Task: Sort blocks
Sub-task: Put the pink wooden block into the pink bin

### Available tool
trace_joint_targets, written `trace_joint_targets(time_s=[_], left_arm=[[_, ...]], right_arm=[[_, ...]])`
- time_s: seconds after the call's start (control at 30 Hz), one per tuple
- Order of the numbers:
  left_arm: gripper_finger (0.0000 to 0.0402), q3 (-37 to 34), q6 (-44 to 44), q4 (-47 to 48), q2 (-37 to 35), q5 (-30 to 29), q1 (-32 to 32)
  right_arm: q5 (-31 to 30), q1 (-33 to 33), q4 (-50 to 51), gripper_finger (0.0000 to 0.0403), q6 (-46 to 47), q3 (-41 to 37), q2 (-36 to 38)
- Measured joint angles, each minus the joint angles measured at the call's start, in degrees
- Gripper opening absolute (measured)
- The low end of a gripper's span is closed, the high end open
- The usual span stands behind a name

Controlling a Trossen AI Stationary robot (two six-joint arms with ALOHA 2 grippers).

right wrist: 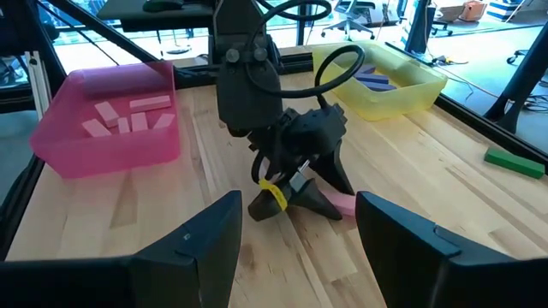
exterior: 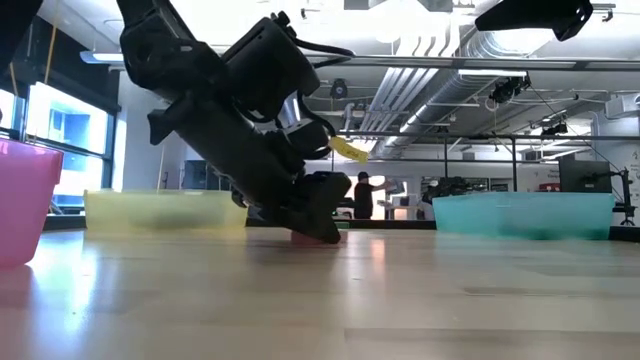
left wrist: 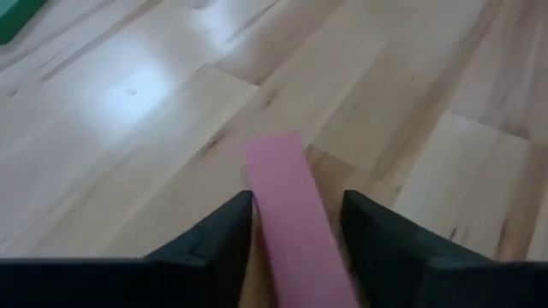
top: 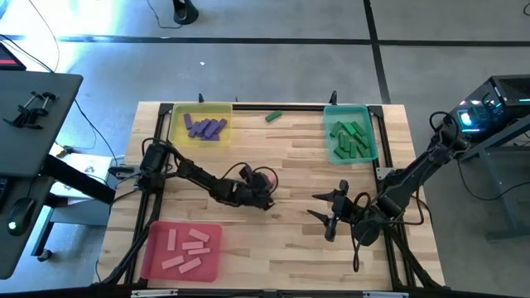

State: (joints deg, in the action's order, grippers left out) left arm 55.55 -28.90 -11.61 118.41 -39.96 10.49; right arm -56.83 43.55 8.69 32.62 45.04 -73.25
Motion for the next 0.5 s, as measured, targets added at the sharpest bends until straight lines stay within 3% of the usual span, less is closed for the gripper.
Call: trace_joint_targets(time_s=[0.2, 0.43, 0.5], left_arm=[[0.0071, -0.17, 5.28, 0.02, -1.29, 1.69, 0.42], [0.0071, 0.01, 15.52, -0.79, -6.85, 2.50, 4.30], [0.0071, 0.07, 19.17, -1.20, -10.03, -0.24, 6.92]], right_arm=[[0.24, 0.02, -0.05, 0.0215, 0.59, 0.00, 0.00], [-0.09, 1.63, -0.60, 0.0215, 0.87, -0.02, 0.00], [-0.65, 2.31, -1.18, 0.0215, 1.01, -0.02, -0.24]])
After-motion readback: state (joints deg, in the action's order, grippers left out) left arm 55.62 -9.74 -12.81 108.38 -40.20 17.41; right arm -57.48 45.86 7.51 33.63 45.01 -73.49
